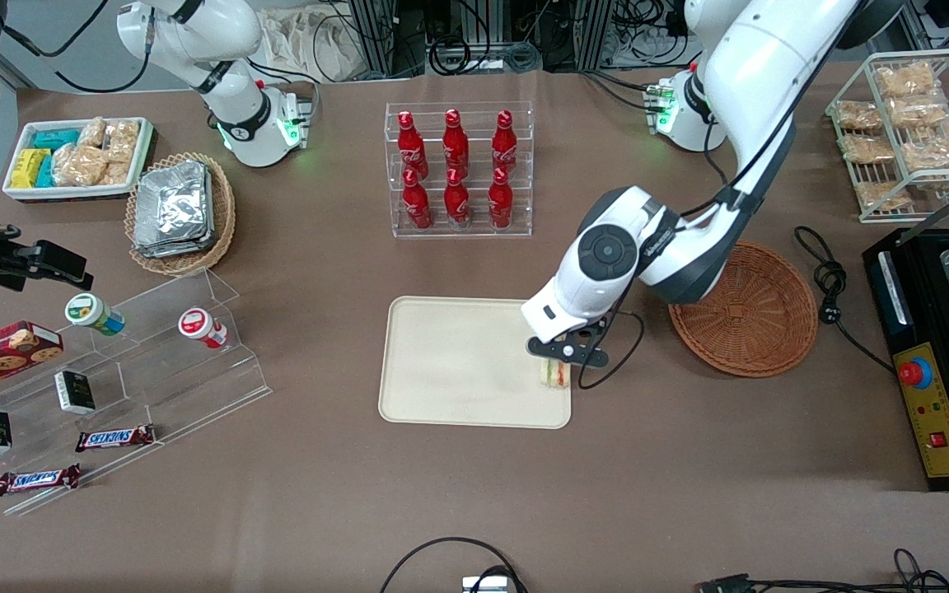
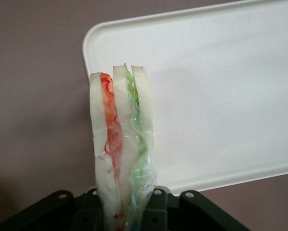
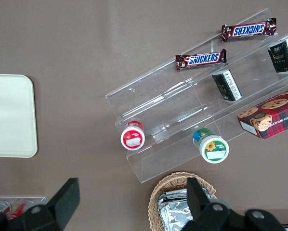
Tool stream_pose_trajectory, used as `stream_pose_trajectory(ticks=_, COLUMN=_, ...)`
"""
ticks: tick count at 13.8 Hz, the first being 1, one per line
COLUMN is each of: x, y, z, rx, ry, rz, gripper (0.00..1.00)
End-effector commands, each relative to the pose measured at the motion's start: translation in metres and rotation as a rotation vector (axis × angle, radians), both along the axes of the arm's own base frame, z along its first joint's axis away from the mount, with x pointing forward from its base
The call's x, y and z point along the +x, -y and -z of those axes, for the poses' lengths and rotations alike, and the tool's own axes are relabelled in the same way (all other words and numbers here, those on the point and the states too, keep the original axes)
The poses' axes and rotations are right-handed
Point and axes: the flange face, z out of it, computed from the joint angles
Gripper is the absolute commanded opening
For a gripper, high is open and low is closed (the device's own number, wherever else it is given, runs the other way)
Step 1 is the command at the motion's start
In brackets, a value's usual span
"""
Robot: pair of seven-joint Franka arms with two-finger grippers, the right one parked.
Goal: Place sandwich from basket to tray
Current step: 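Carry the sandwich over the cream tray with the left gripper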
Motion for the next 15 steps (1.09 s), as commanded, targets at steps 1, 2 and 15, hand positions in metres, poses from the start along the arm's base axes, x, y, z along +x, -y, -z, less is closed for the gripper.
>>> stream_pose_trajectory(ticks=1, x=0.009, y=0.020, z=0.015, rx=0.005, ry=-0.009, rz=-0.026, gripper=0.07)
stream_pose_trajectory(ticks=2, x=0.009, y=0.021, z=0.024, rx=0.019, ry=-0.004, rz=-0.017, gripper=0.07)
stream_pose_trajectory(ticks=15, x=0.000, y=0.035, z=0.068, rx=0.048, ry=0.010, rz=-0.026, gripper=0.57)
